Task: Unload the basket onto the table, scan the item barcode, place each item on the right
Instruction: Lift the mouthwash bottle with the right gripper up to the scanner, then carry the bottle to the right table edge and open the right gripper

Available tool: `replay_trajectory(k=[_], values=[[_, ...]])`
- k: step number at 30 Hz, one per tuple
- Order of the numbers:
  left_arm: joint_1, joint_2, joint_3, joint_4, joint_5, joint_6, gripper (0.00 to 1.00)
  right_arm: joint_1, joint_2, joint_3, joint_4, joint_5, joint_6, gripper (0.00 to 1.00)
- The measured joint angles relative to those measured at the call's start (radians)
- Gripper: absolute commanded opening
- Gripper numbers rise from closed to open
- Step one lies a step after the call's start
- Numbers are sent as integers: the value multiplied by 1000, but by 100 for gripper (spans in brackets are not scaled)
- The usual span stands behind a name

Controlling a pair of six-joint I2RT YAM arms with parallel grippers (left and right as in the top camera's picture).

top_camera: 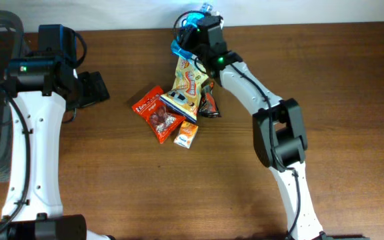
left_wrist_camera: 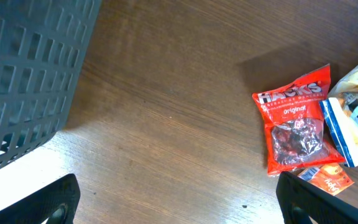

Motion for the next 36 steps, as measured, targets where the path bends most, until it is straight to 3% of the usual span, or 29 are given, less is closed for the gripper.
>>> replay_trajectory(k=[6, 10, 13, 17, 20, 22, 24, 25, 27, 28, 33, 36], values=[[0, 0, 0, 0, 0, 0, 99, -16, 0, 11, -37, 45, 5, 49], [0, 0, 0, 0, 0, 0, 99, -164, -14, 297, -481, 14, -25, 49], [0, 0, 0, -1, 0, 0, 99, -420, -58, 525, -904, 18, -63, 49], [0, 0, 0, -2, 0, 0, 99, -809, -69, 505, -1255, 89, -135, 50], [0, 0, 0, 0, 0, 0, 99, -1083, -60, 339, -1259, 158, -163, 50], [0, 0, 0, 1, 0, 0, 99, -1132, -95, 127, -1053, 142, -187, 58], [0, 0, 0, 0, 0, 0, 99, -1204, -77, 10, -999, 140, -232, 59], [0, 0, 0, 0, 0, 0, 99, -1255, -55, -24, -989, 143, -266, 64], [0, 0, 0, 0, 0, 0, 99, -1287, -55, -27, -963, 156, -317, 91], [0, 0, 0, 0, 0, 0, 99, -1281, -55, -27, -964, 155, -325, 99], [0, 0, 0, 0, 0, 0, 99, -1252, -55, 23, -1025, 18, -393, 99], [0, 0, 0, 0, 0, 0, 99, -1249, -89, 212, -1180, -50, -404, 98]])
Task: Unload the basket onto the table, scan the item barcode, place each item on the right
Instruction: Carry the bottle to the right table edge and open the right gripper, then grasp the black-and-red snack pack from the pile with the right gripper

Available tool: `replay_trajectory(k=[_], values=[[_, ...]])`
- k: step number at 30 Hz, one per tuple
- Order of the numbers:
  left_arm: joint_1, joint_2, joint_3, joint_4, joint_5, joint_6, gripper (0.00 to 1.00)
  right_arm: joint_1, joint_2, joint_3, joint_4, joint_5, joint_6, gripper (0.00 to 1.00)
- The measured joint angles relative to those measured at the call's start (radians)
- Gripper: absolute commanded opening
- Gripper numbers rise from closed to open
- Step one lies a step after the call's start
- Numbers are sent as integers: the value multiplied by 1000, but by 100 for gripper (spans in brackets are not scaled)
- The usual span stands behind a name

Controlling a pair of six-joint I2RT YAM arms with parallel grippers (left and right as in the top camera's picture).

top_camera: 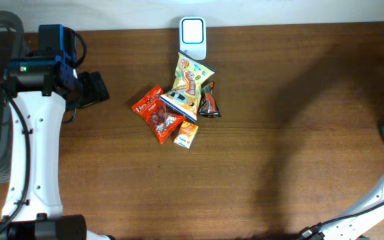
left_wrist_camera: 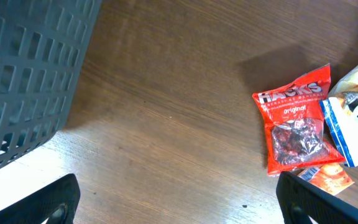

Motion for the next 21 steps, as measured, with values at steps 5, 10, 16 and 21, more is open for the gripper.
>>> replay_trajectory(k=[5, 10, 16, 21], values=[[0, 0, 0, 0, 0, 0, 99, 84, -129, 256, -157, -115, -24, 98], [0, 0, 0, 0, 0, 0, 99, 523, -146, 261, -172, -346, -203, 84], [1, 0, 0, 1, 0, 0, 99, 1021, -51, 186, -40, -217, -194, 47], [1, 0, 0, -1, 0, 0, 99, 1180, 50, 81, 33, -104, -127, 47]])
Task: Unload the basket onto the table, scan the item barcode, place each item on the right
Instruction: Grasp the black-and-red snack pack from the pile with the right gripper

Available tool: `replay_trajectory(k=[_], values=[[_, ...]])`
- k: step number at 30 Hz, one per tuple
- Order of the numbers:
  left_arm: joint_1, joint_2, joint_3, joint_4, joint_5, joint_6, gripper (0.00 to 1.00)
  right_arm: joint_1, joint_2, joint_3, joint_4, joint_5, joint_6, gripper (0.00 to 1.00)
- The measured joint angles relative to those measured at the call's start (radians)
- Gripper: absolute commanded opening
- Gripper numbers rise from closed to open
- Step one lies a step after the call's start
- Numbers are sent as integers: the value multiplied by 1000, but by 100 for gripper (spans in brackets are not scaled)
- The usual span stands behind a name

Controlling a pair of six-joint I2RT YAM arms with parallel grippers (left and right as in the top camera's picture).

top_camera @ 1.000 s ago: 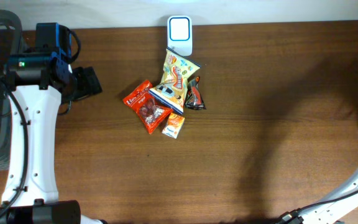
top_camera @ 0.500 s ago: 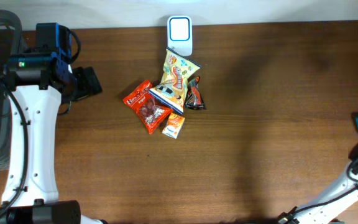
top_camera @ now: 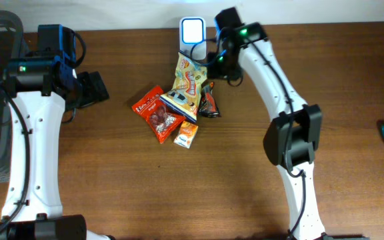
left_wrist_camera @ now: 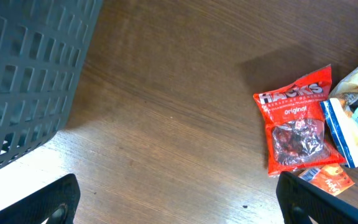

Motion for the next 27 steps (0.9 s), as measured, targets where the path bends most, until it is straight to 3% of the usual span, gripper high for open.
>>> replay_trajectory(k=[5, 8, 10, 11, 14, 17, 23, 27], values=[[0, 0, 0, 0, 0, 0, 99, 49, 11, -224, 106, 19, 13, 46], [0, 0, 0, 0, 0, 0, 99, 49, 11, -283, 132, 22, 14, 26], [0, 0, 0, 0, 0, 0, 99, 49, 10, -282, 154, 26, 14, 20], [0, 0, 0, 1, 0, 0, 99, 49, 10, -282, 163, 27, 14, 10], [0, 0, 0, 0, 0, 0, 99, 49, 3, -277, 190, 45, -11, 4], [0, 0, 0, 0, 0, 0, 99, 49, 10, -233, 140, 53, -21, 4], [0, 0, 0, 0, 0, 0, 99, 44, 16, 99, 68, 57, -36, 4], [0, 0, 0, 1, 0, 0, 99, 42, 16, 179, 451, 79, -40, 4]])
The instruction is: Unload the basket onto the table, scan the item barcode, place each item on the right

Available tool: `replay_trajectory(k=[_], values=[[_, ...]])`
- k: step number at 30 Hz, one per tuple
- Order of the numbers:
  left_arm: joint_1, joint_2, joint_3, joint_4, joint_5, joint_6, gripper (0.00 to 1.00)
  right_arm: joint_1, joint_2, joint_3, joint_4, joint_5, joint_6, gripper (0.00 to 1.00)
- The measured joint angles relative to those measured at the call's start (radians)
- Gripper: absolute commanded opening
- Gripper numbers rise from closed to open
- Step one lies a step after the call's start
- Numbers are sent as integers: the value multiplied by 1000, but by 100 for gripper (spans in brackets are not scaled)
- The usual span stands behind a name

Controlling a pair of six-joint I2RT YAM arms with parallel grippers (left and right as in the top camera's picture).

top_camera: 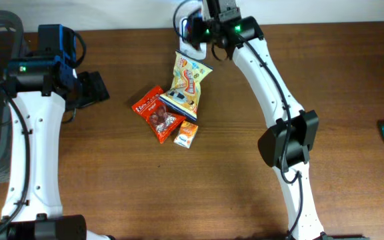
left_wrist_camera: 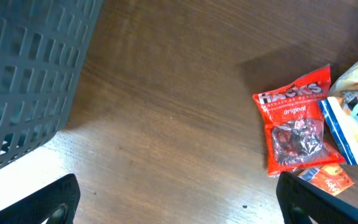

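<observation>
My right gripper (top_camera: 197, 28) is at the table's far edge, over the white scanner (top_camera: 186, 48), of which only a sliver shows. It seems shut on a small dark packet (top_camera: 191, 27), mostly hidden by the wrist. In mid-table lie a yellow snack bag (top_camera: 189, 83), a red Hacks bag (top_camera: 157, 113) (left_wrist_camera: 295, 127) and a small orange packet (top_camera: 186, 135). My left gripper (top_camera: 95, 88) (left_wrist_camera: 179, 199) hovers open over bare wood left of the pile, holding nothing.
A grey slatted basket (left_wrist_camera: 30, 68) stands at the left edge of the table. A blue item lies at the far right edge. The brown table (top_camera: 245, 187) stretches in front of the pile.
My right gripper has moved from the dark packet beside the yellow bag to above the scanner. The dark packet is gone from the pile. The left arm has not moved.
My right gripper first held a blue item at the scanner. Then the arm was away at the right, with the blue item lying at the right edge. It then stood over the dark packet in the pile, and now sits at the scanner with it.
</observation>
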Motion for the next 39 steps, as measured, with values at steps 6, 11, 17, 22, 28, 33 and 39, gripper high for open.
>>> replay_trajectory(k=[6, 11, 17, 22, 28, 33, 39], values=[[0, 0, 0, -2, 0, 0, 99, 6, 100, 1, 269, 237, 0, 4], [0, 0, 0, -1, 0, 0, 99, 7, 189, 1, 304, 320, -56, 4], [0, 0, 0, -1, 0, 0, 99, 20, 189, 1, 280, 338, -64, 4], [0, 0, 0, 0, 0, 0, 99, 11, 185, 1, 255, 358, -17, 4], [0, 0, 0, 0, 0, 0, 99, -268, 47, 4, -107, 454, 161, 4], [0, 0, 0, -1, 0, 0, 99, -628, 33, 5, -398, 490, 187, 4], [0, 0, 0, 0, 0, 0, 99, -901, 31, -88, -477, 489, 187, 4]])
